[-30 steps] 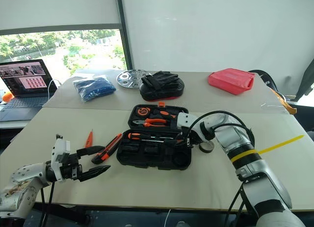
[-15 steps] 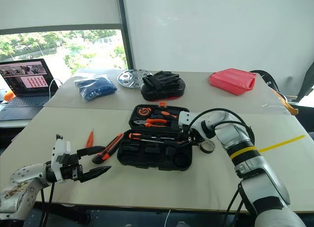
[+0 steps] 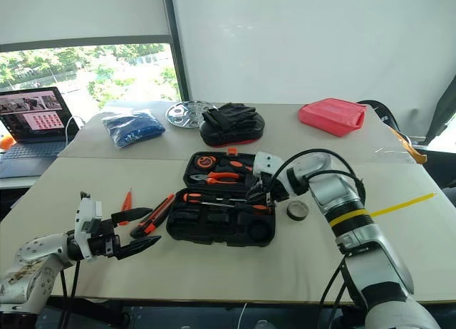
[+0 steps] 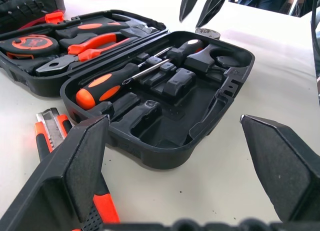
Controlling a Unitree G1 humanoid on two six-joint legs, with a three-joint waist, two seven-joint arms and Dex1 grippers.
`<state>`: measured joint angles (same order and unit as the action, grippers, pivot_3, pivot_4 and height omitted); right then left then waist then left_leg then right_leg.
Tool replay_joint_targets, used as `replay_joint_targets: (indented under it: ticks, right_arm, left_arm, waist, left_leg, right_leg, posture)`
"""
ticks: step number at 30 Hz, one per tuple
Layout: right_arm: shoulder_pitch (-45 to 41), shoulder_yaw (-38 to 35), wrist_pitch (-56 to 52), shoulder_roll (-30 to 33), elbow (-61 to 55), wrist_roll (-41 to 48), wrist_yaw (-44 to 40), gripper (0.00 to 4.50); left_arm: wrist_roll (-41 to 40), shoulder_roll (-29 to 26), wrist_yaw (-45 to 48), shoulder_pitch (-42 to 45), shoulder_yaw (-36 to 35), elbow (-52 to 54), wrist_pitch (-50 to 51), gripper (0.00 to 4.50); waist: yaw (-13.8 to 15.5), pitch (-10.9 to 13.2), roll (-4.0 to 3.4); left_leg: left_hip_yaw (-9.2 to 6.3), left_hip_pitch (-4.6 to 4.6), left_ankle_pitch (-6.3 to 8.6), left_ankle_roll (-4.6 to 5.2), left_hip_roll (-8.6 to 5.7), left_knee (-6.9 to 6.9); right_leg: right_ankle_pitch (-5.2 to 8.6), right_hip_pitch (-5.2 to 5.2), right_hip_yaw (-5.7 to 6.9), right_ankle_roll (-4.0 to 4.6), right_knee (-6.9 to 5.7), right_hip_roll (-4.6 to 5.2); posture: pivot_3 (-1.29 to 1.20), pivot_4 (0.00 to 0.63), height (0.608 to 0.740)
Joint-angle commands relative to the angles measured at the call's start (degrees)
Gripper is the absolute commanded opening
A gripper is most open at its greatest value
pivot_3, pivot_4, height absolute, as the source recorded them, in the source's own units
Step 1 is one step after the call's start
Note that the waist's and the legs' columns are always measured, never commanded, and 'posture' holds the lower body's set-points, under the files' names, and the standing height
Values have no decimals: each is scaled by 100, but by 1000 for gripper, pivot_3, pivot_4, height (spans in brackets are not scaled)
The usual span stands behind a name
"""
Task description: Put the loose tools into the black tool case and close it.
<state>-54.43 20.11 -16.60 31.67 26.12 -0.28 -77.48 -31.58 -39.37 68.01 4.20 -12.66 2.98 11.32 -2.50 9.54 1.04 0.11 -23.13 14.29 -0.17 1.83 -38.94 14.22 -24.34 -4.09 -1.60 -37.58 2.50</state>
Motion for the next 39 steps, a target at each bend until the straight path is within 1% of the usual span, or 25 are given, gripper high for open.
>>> replay_joint_targets:
  ticks: [1,5,14,21,23,25,27,28,29,30,31,34,36,37,39]
  right_arm:
    - [-63,1,194,-56,118,-110,90,25]
    - [-38,103,194,-156,283,-244,135,25]
    - [158,310,22,-324,183,-387,164,25]
    - [227,373,-220,-510,-41,-494,344,25]
    - [298,201,-201,-488,-235,-334,347,25]
    - [454,-260,59,-436,-533,85,352,25]
    - [720,-628,256,-157,-931,507,62,25]
    - [906,-822,323,-6,-1137,711,-43,594]
    - [1121,-1110,241,99,-1331,1004,-83,798]
    - [1329,-1411,204,157,-1484,1284,-39,1217]
    - [1552,-1713,363,167,-1577,1537,12,1515]
    - [2418,-2675,1065,140,-1783,2239,39,2505]
    - [3067,-3101,1567,101,-1990,2523,-58,3220]
    - [3419,-3282,1795,62,-2108,2671,-128,3502]
    - [4019,-3543,2321,-31,-2309,2764,-67,4242]
  left_arm:
    - [-9,-22,-49,-49,-89,131,-95,4500]
    - [-8,-9,-81,-145,-97,188,-125,4500]
    - [-15,-36,-172,-316,-148,280,-177,4500]
    - [-25,-50,-263,-475,-210,330,-200,4500]
    - [-16,-44,-312,-539,-230,379,-226,4500]
    - [-74,-49,-395,-631,-384,432,-225,4500]
    - [-123,-99,-448,-777,-633,438,-239,4500]
    - [-135,-123,-467,-888,-791,429,-258,4500]
    - [-144,-149,-479,-1020,-981,387,-276,4500]
    - [-145,-166,-489,-1155,-1169,336,-299,4500]
    - [-139,-171,-499,-1288,-1352,271,-341,4500]
    - [-126,-149,-562,-1652,-1928,-14,-467,4500]
    - [-102,-153,-629,-1859,-2233,-273,-492,4500]
    - [-80,-153,-684,-1966,-2381,-431,-491,4500]
    - [48,-114,-923,-2113,-2628,-750,-568,4500]
  waist:
    - [9,0,0]
    - [5,0,0]
    - [-16,-4,6]
    - [-38,-9,14]
    - [-38,-10,15]
    - [-28,-9,16]
    - [-11,-7,16]
    - [-6,-7,15]
    - [9,-6,16]
    - [14,-6,16]
    - [20,-6,16]
    - [29,-8,21]
    - [30,-10,25]
    - [35,-11,26]
    - [34,-12,28]
  left_leg:
    - [0,0,0,0,0,0]
    - [-1,0,0,0,1,0]
    - [1,18,0,0,3,1]
    - [7,32,0,0,10,2]
    - [7,34,0,0,10,2]
    - [7,33,0,0,10,1]
    - [6,26,0,0,10,2]
    - [5,20,0,0,10,4]
    - [5,18,0,0,9,6]
    - [4,12,1,0,9,8]
    - [2,10,1,1,10,9]
    - [3,15,2,2,10,16]
    - [-2,21,2,2,14,21]
    - [3,21,2,2,12,23]
    - [4,22,3,3,13,23]
  right_leg:
    - [0,0,0,0,0,1]
    - [0,0,1,0,0,0]
    - [-1,12,1,2,-3,-1]
    - [-5,16,1,10,-8,-5]
    - [-7,16,1,12,-9,-6]
    - [-7,15,1,13,-9,-6]
    - [-7,10,2,12,-7,-6]
    - [-7,4,2,12,-5,-4]
    - [-6,3,2,12,-4,-2]
    - [-6,2,5,11,3,-1]
    - [-6,2,9,11,6,2]
    - [-6,12,11,11,26,4]
    - [-6,26,19,11,37,-1]
    - [-6,24,15,11,38,1]
    - [-5,26,16,9,40,0]
  posture:
    - [0,150,740]
    - [0,150,740]
    - [0,150,740]
    - [0,150,740]
    - [0,150,740]
    - [0,150,740]
    - [0,150,740]
    - [0,150,740]
    - [0,150,740]
    - [0,150,740]
    - [0,150,740]
    - [0,150,740]
    - [0,150,740]
    - [0,150,740]
    - [0,150,740]
